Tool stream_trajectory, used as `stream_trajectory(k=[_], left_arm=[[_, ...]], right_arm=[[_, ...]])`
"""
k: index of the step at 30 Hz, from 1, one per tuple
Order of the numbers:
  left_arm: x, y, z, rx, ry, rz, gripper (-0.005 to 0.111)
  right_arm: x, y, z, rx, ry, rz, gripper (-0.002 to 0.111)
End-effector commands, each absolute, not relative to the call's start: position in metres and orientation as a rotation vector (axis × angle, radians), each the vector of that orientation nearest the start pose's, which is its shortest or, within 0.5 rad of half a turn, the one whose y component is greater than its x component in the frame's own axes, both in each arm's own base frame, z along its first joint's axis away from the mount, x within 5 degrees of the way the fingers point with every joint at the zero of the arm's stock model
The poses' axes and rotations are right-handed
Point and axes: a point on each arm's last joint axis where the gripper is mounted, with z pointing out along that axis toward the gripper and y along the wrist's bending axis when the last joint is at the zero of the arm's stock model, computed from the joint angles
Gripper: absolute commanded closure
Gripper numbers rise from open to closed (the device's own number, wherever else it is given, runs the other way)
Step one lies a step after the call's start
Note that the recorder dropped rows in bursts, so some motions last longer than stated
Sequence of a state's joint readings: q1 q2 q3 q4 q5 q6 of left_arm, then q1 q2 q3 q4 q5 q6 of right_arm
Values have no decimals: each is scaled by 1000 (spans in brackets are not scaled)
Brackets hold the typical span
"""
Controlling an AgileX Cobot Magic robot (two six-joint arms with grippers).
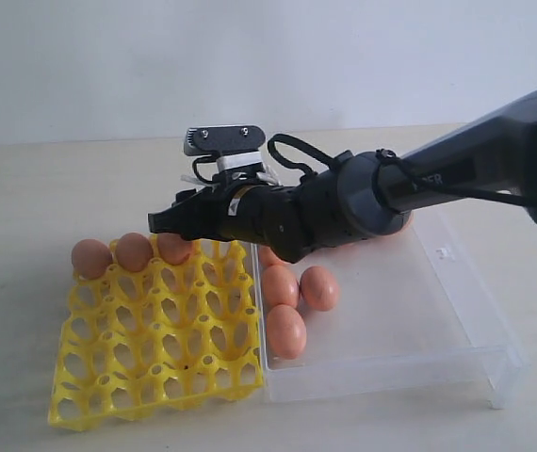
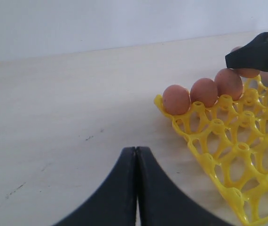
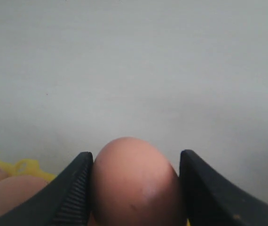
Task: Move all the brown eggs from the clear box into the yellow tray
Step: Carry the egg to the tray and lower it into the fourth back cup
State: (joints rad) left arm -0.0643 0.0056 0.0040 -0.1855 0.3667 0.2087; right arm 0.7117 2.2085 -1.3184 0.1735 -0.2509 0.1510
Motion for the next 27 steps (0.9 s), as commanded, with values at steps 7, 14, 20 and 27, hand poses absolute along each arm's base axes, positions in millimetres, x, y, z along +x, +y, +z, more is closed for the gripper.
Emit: stream_trajectory(k=[7,14,20,27], left_arm=[[53,-10,182,137,1830,-86,107],[53,-10,182,137,1830,-86,107],[53,-10,182,137,1830,-86,107],[53,-10,182,137,1830,-86,107]], right_arm=[[357,300,102,-414,2174,532,108],[356,300,101,-415,2188,529,94],[355,298,108,-431,2208,521,60],[355,295,147,-424,2150,547,50]])
